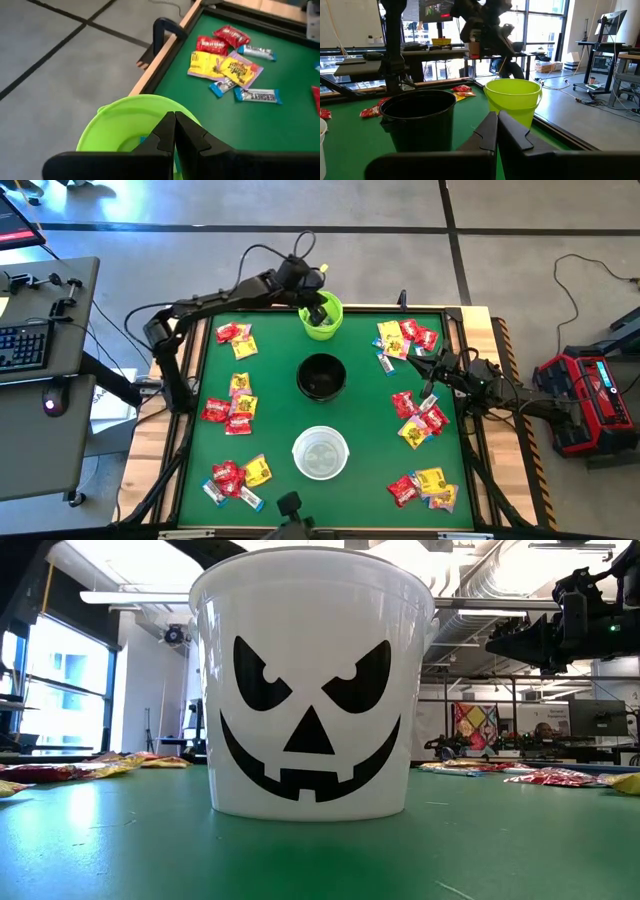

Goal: Sort candy by brand, put in halloween buckets
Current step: Put the white chocolate into the green bucket

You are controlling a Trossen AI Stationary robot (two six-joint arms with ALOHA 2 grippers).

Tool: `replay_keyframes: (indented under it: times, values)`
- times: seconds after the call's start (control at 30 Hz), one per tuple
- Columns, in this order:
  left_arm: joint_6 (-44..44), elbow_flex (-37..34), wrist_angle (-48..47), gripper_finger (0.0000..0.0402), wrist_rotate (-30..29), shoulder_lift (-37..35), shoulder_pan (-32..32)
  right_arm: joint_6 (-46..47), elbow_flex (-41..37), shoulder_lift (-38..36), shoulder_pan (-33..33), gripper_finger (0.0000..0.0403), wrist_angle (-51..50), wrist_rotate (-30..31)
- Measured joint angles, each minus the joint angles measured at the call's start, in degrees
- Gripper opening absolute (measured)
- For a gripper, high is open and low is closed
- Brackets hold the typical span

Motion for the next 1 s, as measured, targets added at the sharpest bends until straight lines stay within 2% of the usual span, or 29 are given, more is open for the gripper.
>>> replay_keyframes:
  times: [0.27, 0.53, 0.77, 1.0]
  values:
    - [1.4, -11.8, 2.9, 0.0000, -0.4, -13.9, -1.0, 0.0, 0.0, 0.0, 0.0, 0.0000, 0.0, 0.0]
    - [1.3, -21.3, -1.8, 0.0000, -0.6, -30.4, -3.7, 0.0, 0.0, 0.0, 0.0, 0.0000, 0.0, 0.0]
    - [-0.8, -24.0, -13.0, 0.0000, -0.8, -41.2, -7.4, 0.0, 0.0, 0.0, 0.0, 0.0000, 0.0, 0.0]
    - [-3.5, -24.0, -22.4, 0.0000, -0.8, -46.6, -9.8, 0.0, 0.0, 0.0, 0.0, 0.0000, 0.0, 0.0]
